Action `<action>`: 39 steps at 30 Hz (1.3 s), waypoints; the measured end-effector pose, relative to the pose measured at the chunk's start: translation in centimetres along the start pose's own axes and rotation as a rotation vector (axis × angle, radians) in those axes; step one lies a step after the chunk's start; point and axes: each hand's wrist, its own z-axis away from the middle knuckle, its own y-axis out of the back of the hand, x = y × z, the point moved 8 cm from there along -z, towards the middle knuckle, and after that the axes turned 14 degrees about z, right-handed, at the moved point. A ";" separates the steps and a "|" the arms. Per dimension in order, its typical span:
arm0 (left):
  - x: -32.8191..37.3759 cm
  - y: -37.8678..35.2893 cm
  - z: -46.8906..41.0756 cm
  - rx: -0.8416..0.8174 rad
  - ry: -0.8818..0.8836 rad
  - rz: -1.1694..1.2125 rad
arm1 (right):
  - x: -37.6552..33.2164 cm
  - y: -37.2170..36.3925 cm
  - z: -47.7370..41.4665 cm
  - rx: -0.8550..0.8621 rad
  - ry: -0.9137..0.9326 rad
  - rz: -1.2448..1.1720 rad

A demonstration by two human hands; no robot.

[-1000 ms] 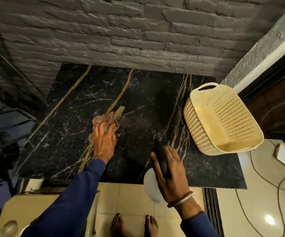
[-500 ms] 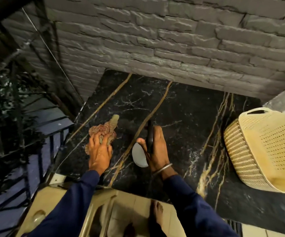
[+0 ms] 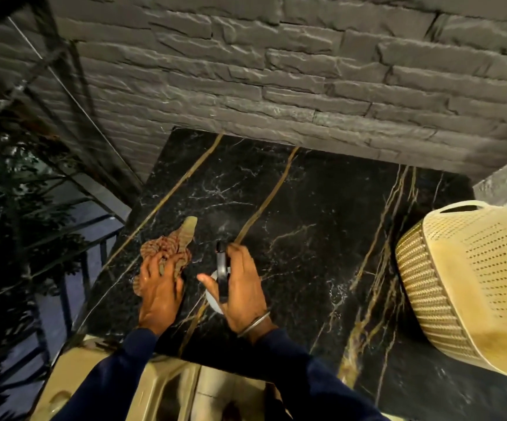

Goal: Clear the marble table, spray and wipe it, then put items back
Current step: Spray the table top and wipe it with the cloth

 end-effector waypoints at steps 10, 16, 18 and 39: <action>0.4 -0.3 -0.2 -0.023 0.023 -0.038 | 0.4 -0.1 0.0 -0.012 0.053 0.076; 1.1 0.4 -0.7 -0.027 0.007 -0.016 | 0.3 0.0 0.1 -0.068 -0.020 -0.094; 3.1 2.4 -1.5 0.000 -0.074 0.085 | 0.8 1.4 0.2 -0.066 -0.066 -0.216; 59.6 1.9 1.7 -0.503 -1.198 0.553 | 12.2 44.5 8.6 0.643 -0.208 -0.101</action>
